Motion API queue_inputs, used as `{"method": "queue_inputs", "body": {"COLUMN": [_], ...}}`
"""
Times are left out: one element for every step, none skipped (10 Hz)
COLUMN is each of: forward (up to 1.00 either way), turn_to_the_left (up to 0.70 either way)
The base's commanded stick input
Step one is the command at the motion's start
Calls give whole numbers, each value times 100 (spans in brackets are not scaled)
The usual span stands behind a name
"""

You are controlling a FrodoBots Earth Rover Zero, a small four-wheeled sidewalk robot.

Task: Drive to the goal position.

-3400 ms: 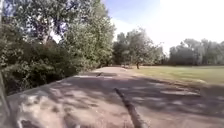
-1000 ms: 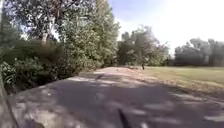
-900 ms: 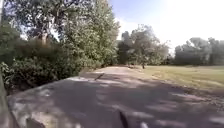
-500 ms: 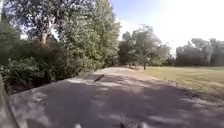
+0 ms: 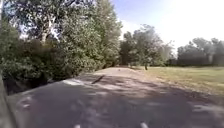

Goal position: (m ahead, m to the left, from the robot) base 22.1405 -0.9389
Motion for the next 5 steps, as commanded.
{"method": "queue_inputs", "body": {"forward": [70,70,70,70,70], "turn_to_the_left": [0,0,0,0,0]}}
